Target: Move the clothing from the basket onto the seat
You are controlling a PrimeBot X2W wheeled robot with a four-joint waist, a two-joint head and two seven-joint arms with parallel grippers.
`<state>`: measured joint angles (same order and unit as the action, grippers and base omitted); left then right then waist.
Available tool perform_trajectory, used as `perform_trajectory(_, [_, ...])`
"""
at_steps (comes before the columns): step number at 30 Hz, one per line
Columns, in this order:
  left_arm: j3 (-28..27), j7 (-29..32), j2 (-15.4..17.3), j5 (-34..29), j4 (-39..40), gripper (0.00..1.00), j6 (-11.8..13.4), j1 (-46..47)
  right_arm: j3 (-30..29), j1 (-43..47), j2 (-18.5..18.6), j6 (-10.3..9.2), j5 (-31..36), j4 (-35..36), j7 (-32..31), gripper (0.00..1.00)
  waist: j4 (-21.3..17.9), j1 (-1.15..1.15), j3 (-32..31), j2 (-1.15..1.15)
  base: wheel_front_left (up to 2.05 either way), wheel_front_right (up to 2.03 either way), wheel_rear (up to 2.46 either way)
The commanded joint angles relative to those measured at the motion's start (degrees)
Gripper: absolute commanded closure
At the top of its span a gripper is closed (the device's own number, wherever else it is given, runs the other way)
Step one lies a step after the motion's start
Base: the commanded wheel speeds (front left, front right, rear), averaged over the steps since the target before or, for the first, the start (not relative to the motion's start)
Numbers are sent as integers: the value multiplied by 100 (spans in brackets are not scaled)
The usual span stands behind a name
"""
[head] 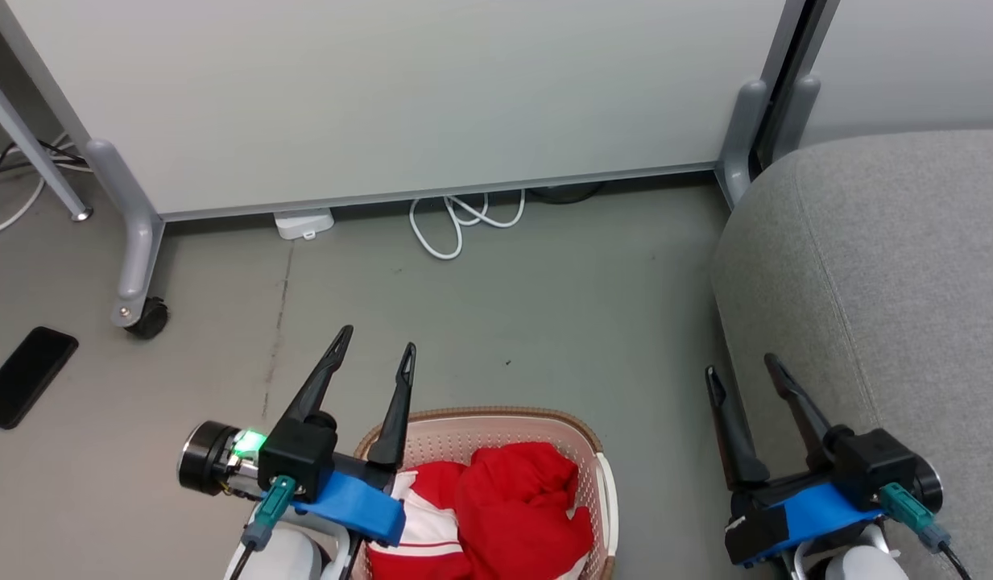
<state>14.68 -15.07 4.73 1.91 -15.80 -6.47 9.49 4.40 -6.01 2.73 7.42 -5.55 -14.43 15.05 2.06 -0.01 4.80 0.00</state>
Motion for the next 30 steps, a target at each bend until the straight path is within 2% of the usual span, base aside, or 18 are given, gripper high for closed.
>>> perform_trajectory(1, [54, -16, 51, -33, -94, 0, -38, 186, -31, -129, 26, 13, 54, 60, 20, 0, -68, 1, 174, 0, 0, 0, 0])
perform_trajectory(9, [636, -15, 328, 7, -988, 0, -108, 1123, -87, -661, 25, 13, 172, 315, 20, 0, -372, 1, 1003, 0, 0, 0, 0])
perform_trajectory(22, [2470, -16, 849, 555, -2820, 0, -100, 2550, -101, -1406, 23, 13, 173, 669, 19, 0, -756, 1, 2235, 0, 0, 0, 0])
perform_trajectory(25, [2774, -16, 837, 654, -3140, 0, -100, 2692, -93, -1488, 23, 13, 150, 711, 19, 0, -799, 1, 2368, 0, 0, 0, 0])
perform_trajectory(30, [3691, -16, 799, 897, -3978, 0, -101, 2979, -92, -1638, 23, 12, 143, 785, 19, 0, -861, 1, 2700, 0, 0, 0, 0])
